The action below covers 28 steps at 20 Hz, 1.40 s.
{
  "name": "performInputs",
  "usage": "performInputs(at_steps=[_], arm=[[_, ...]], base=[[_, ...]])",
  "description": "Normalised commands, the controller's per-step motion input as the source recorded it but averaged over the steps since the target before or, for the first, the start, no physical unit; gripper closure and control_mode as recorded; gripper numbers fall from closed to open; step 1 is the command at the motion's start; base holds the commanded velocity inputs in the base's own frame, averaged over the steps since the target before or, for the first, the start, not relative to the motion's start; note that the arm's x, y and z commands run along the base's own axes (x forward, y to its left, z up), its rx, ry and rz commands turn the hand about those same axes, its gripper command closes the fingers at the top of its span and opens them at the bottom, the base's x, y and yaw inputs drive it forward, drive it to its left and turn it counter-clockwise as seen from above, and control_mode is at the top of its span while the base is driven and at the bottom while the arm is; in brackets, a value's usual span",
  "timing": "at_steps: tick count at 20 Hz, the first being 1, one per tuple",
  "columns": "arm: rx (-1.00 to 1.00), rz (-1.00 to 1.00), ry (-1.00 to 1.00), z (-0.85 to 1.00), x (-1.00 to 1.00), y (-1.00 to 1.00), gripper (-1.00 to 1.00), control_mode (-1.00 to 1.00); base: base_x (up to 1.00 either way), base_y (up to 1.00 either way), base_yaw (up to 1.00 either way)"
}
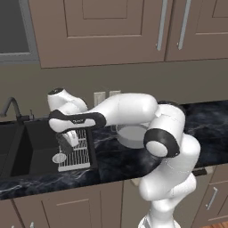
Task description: Place the pot in the left basin and the glass cup in the right basin of the sink.
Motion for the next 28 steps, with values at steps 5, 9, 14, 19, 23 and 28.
performInputs(at_steps=[5, 9, 14, 19, 23, 28], arm=[[0.05, 0.04, 0.11, -0.02, 0.54, 0.60, 1.00, -1.00], [-0.06, -0.19, 0.05, -0.05, 0.26, 0.56, 1.00, -1.00], [-0.09, -0.27, 0.10, -0.06, 0.14, 0.40, 1.00, -1.00], [-0.01, -0.12, -0.05, -0.16, 0.13, 0.34, 1.00, -1.00], [-0.01, -0.08, -0.09, -0.17, 0.10, 0.43, 1.00, -1.00], [-0.05, -0.03, 0.01, -0.39, 0.11, 0.29, 1.00, -1.00]], base=[[0.00, 0.00, 0.00], [0.00, 0.00, 0.00], [0.00, 0.00, 0.00], [0.00, 0.00, 0.00], [0.00, 0.00, 0.00], [0.00, 0.00, 0.00]])
